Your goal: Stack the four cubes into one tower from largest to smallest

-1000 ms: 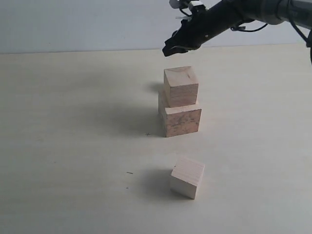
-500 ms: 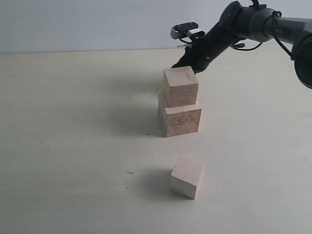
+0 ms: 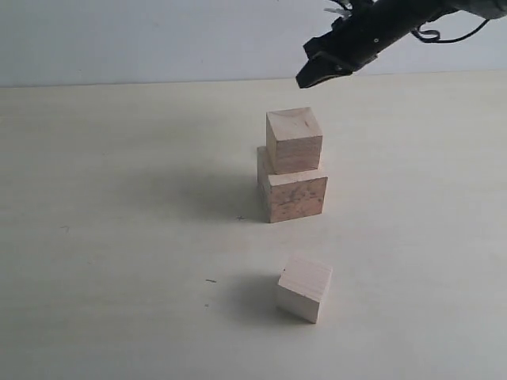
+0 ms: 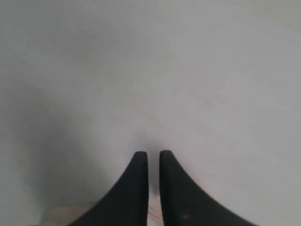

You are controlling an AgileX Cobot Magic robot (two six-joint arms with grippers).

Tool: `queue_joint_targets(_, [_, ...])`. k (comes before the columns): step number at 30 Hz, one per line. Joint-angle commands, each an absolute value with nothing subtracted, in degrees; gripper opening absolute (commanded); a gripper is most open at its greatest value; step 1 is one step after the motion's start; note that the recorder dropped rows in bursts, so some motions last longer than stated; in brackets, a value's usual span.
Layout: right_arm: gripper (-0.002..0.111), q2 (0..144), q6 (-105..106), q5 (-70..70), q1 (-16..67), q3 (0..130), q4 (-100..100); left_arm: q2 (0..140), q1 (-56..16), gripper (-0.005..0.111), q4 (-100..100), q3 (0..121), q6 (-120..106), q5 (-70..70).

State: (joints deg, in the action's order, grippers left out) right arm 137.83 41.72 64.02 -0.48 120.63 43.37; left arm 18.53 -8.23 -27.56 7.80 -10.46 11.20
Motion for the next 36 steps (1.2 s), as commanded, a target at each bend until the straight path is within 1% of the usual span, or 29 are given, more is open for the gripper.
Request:
queue_joint_targets(1, [0.006, 141.2, 46.4, 66.2, 1.3, 120.9, 49.8, 18.1, -8.5, 0.000, -27.8, 7.6, -10.1, 11.4])
queue_joint_targets(8, [0.006, 145.8, 44.6, 69.3, 1.6, 120.9, 50.0, 18.1, -8.5, 0.000, -27.8, 7.6, -10.1, 11.4])
queue_joint_targets(10, [0.006, 145.9, 43.0, 70.0, 1.2, 120.9, 45.8, 18.1, -8.5, 0.000, -27.8, 7.6, -10.1, 11.4])
queue_joint_targets(13, [0.006, 145.9, 36.8, 70.0, -0.4, 121.0, 40.0, 18.1, -8.5, 0.000, -27.8, 7.6, -10.1, 11.4])
queue_joint_targets(17, [0.006, 145.6, 32.3, 70.0, -3.9, 121.0, 39.5, 18.1, -8.5, 0.000, -27.8, 7.6, -10.1, 11.4])
queue_joint_targets(21, [0.006, 142.7, 24.2, 70.0, -7.0, 120.9, 30.8, 18.1, -8.5, 0.000, -27.8, 7.6, -10.1, 11.4])
queue_joint_targets(26, [0.006, 136.5, 25.8, 70.0, -8.4, 120.9, 37.6, 18.1, -8.5, 0.000, -27.7, 7.6, -10.1, 11.5])
queue_joint_targets(29, [0.006, 133.1, 23.6, 70.0, -8.4, 120.8, 33.6, 18.1, -8.5, 0.000, -26.1, 7.6, -10.3, 11.5])
queue_joint_targets(32, [0.006, 129.5, 17.8, 70.0, -8.8, 116.3, 27.1, 18.1, -8.5, 0.000, -21.1, 7.6, -10.2, 11.5])
queue_joint_targets(36, [0.005, 121.6, 22.6, 70.0, -9.1, 99.3, 31.5, 18.1, -8.5, 0.000, -19.8, 7.6, -10.2, 11.5])
